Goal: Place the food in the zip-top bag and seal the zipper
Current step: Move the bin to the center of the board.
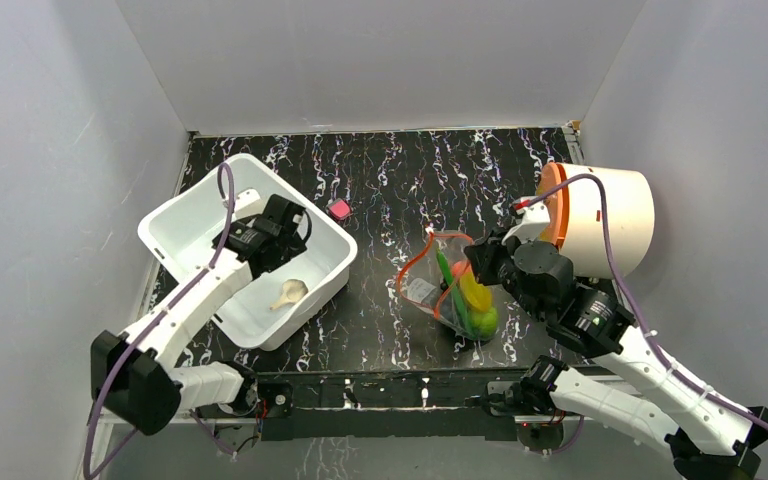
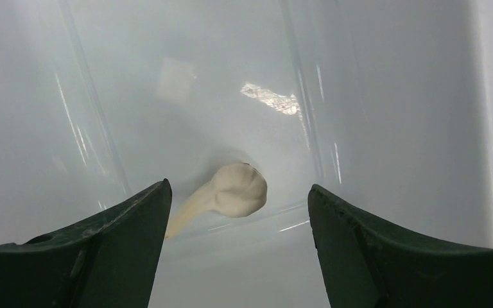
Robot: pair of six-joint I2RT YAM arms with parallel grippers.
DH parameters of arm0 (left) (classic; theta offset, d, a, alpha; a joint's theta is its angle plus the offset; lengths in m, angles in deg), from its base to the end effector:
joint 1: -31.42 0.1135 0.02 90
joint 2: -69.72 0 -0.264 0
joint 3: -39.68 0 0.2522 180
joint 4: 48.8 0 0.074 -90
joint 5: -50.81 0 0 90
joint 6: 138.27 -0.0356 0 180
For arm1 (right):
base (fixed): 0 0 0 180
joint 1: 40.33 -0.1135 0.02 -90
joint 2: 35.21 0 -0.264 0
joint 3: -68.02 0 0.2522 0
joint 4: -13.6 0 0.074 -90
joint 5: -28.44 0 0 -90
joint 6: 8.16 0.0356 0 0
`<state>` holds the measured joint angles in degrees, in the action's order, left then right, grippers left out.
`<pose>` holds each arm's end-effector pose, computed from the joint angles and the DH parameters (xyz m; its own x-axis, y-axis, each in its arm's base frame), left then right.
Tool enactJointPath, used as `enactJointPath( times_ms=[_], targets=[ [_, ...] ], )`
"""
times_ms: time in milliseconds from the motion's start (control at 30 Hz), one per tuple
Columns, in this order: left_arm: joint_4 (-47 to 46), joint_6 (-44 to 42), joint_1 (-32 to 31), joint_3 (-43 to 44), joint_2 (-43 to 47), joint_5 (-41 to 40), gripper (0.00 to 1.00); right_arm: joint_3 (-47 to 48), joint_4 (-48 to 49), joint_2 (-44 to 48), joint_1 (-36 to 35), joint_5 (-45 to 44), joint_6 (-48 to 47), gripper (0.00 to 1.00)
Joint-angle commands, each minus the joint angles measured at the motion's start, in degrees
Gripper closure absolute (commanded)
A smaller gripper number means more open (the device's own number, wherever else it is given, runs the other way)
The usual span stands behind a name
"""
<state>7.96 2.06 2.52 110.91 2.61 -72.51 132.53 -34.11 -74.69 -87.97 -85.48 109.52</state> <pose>0.2124 -0.0949 0.2924 -0.5304 -0.4419 -0.7235 -0.4641 0.8655 -0.1884 0.1071 0.0960 0.3470 -0.4267 0.1622 -0.8897 -0.2543 0.9226 0.2902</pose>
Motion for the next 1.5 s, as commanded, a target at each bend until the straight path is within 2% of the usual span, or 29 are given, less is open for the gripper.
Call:
enactJointPath(
  times_ms=[0,200,333,467,567,600,700,767,867,967,1033,1133,1267,1467],
  targets=[
    [11.2,12.6,3.1,3.9,-4.3,-5.0,0.25,-1.7,5.8,1.8,-0.2,-3.3,0.2,1.00],
    [21.1,25.1,7.3,5.6,-9.9,-6.9,0.26,0.2,3.9,0.5,-0.2,-4.1,-1.4,1.00],
    [23.9,24.4,10.1,8.2,-15.7,-5.8,0.27,1.6,4.8,-1.1,-0.2,-4.1,-6.0,1.00],
    [30.4,24.6,10.4,11.2,-21.2,-6.8,0.26,3.6,4.3,-2.9,-0.1,-3.9,-6.3,1.00],
    [39.1,30.6,10.4,12.4,-23.1,-5.1,0.25,3.5,3.9,-3.0,-0.1,-4.0,-6.0,1.00],
    [39.6,30.2,10.4,12.4,-22.6,-4.2,0.24,3.8,3.1,-3.1,-0.1,-4.2,-5.7,1.00],
    [34.8,21.5,10.4,11.7,-19.1,-1.4,0.24,4.6,0.6,-3.1,-0.1,-4.4,-4.0,1.00],
    [27.6,9.4,10.4,11.2,-15.4,1.1,0.25,4.3,-0.3,-2.9,-0.1,-4.8,-2.4,1.00],
    [15.6,-9.0,10.4,10.4,-8.8,9.8,0.29,4.1,-1.4,-3.6,-0.1,-4.5,-1.2,1.00],
    [8.0,-19.7,10.3,9.5,-1.8,18.0,0.30,3.7,-3.4,-4.6,-0.1,-4.7,1.0,1.00],
    [4.3,-25.0,10.3,8.7,1.8,24.2,0.31,4.0,-7.3,-5.5,-0.1,-6.6,5.6,1.00],
    [1.5,-28.3,10.0,6.7,6.7,33.2,0.33,5.8,-10.4,-7.0,-0.1,-5.6,8.2,1.00],
    [-0.9,-29.3,9.8,3.0,12.6,40.9,0.34,8.2,-13.9,-8.4,-0.1,-6.9,10.5,1.00],
    [-2.0,-29.5,9.7,-2.3,16.3,45.0,0.37,11.0,-15.9,-11.6,-0.1,-7.4,12.9,1.00]
  ],
)
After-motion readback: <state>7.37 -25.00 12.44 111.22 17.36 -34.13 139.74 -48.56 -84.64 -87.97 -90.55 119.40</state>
